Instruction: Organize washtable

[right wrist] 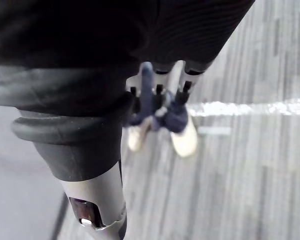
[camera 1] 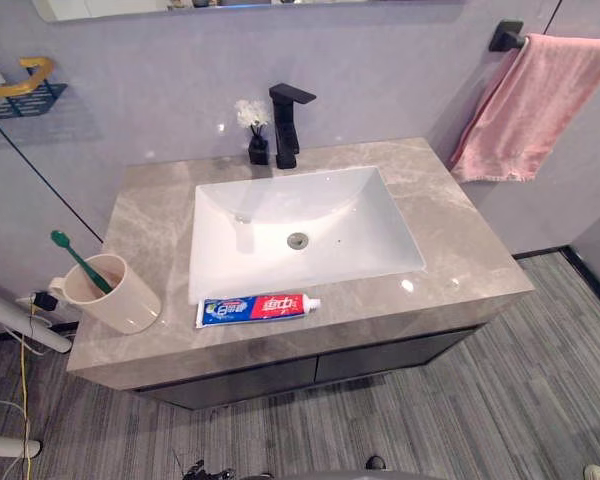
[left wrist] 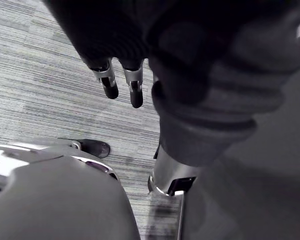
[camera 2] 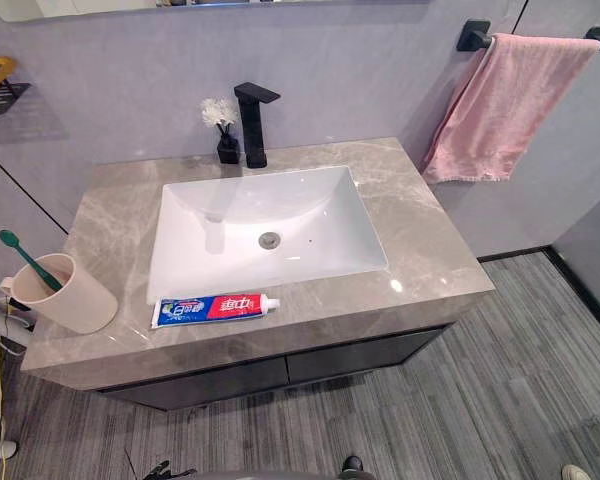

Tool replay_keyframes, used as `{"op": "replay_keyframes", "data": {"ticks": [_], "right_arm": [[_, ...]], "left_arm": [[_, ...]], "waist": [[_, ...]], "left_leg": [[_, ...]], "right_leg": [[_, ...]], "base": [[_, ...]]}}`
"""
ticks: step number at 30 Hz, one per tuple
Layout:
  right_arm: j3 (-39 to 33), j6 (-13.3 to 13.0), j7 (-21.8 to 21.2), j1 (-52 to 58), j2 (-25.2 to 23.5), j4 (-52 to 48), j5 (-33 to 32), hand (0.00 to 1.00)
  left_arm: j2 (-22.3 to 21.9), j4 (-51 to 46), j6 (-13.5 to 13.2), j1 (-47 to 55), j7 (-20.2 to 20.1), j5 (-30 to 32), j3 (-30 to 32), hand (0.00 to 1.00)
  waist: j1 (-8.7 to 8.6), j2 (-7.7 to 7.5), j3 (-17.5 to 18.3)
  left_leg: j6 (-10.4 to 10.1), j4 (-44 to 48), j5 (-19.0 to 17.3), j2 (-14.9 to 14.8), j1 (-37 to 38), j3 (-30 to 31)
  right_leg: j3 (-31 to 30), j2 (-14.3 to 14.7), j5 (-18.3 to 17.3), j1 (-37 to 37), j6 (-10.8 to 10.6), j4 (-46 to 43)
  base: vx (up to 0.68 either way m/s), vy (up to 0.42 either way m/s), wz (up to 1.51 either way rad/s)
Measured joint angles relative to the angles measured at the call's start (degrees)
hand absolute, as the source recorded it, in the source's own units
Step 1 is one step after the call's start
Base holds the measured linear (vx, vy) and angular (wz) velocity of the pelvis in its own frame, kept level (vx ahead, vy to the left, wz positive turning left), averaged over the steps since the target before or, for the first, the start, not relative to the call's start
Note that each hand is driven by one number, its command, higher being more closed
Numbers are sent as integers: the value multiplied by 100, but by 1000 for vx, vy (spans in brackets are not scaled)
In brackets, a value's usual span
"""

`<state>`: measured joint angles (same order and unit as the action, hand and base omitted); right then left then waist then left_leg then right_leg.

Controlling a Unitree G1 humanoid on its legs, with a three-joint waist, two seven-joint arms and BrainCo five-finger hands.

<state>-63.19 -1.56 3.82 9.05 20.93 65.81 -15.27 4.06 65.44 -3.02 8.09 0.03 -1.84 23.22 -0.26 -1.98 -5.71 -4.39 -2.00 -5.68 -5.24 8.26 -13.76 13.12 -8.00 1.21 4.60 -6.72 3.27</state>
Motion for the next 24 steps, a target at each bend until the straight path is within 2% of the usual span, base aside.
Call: {"op": "replay_keyframes", "data": {"ticks": [2,5,7,10,12,17,20,24], "right_arm": [[34,33,35,-39,42,-430,-36,0],[410,30,283,44,-20,-2217,-27,0],[738,-112,565,12,-2,-3717,176,0],[936,-304,768,-263,93,-4421,540,0],[1031,-301,876,-495,95,-4674,611,0],[1424,-419,987,-727,258,-6091,1004,0],[1607,-526,996,-835,437,-6560,1141,0],[2431,-717,704,-1122,722,-6975,1125,0]], "left_arm": [[0,0,-1,37,1,-25,59,0],[-36,-40,-2,54,7,-24,132,0],[-41,-151,-3,121,13,-23,115,0],[-42,-294,-6,197,27,-22,36,0],[-34,-293,-2,224,40,-21,-55,0],[-68,-303,26,388,36,-23,-64,0],[-70,-288,24,477,26,-30,-55,0],[-64,-288,4,486,9,-31,-66,0]], "waist": [[-61,-18,15],[-83,-17,24],[-97,-47,41],[-43,-99,105],[-38,-115,127],[-36,-93,173],[-4,-117,195],[74,-135,235]], "left_leg": [[-2,-7,1,-28,-12,-30],[-8,-5,-3,-36,-53,-73],[-9,2,-3,-53,-61,-77],[-20,16,4,-76,-110,-52],[-28,26,9,-74,-153,-19],[-32,90,16,-50,-284,205],[-88,82,55,-50,-350,317],[-81,79,97,-43,-395,437]], "right_leg": [[-9,2,0,-26,0,2],[-52,-27,9,-90,-10,-1],[-43,-32,10,-95,-10,-1],[8,-20,9,-112,-10,-1],[55,-29,10,-126,-10,-1],[291,-75,9,-100,-11,-9],[450,-83,9,-81,-11,-15],[582,-89,9,-53,-11,-15]], "base": [[13,-5,-4],[9,0,-6],[0,0,0],[-13,-17,6],[-13,-11,12],[-9,-4,21],[-12,-10,28],[-30,-12,15]]}}
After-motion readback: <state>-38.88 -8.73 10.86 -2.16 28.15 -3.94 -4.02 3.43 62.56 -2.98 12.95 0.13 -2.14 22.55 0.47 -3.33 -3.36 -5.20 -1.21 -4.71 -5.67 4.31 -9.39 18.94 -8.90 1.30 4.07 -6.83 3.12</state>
